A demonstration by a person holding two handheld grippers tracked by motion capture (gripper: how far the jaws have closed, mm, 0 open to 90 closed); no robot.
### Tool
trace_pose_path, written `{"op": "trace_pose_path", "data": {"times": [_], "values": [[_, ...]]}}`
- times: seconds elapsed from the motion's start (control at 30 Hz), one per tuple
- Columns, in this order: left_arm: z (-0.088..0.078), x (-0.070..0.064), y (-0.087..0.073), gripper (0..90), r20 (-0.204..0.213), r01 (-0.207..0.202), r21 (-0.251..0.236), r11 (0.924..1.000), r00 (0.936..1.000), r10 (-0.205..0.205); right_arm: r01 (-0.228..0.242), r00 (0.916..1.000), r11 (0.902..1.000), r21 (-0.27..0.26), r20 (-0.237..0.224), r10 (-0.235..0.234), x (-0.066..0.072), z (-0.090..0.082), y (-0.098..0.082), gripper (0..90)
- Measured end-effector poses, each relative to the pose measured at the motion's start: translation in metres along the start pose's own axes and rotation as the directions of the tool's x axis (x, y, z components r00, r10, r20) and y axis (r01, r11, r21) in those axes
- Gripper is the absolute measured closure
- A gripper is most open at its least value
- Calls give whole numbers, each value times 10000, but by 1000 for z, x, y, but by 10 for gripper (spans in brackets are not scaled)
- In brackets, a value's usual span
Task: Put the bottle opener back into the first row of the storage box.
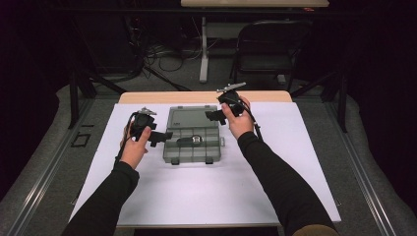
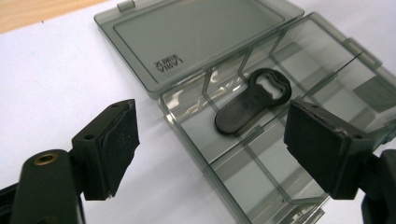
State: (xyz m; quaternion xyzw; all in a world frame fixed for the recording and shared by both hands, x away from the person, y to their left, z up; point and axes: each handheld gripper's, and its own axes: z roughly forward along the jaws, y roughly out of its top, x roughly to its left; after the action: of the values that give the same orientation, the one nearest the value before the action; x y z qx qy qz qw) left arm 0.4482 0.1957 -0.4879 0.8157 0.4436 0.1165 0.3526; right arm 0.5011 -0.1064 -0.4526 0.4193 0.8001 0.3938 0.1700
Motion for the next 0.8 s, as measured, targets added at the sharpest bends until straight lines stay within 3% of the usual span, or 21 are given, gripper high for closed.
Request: {"op": "trace_pose_path", "data": {"times": [0.5,0.8], "values": [[2,0,-4,184,74,106,-66,9999,9999,-106,-484,9985,9987,147,247,480,-5,29,10,169],[10,2,-16,184,84,296,166,9994,9995,-297,-594,9976,9975,378,390,579,-11,48,1,168]]}}
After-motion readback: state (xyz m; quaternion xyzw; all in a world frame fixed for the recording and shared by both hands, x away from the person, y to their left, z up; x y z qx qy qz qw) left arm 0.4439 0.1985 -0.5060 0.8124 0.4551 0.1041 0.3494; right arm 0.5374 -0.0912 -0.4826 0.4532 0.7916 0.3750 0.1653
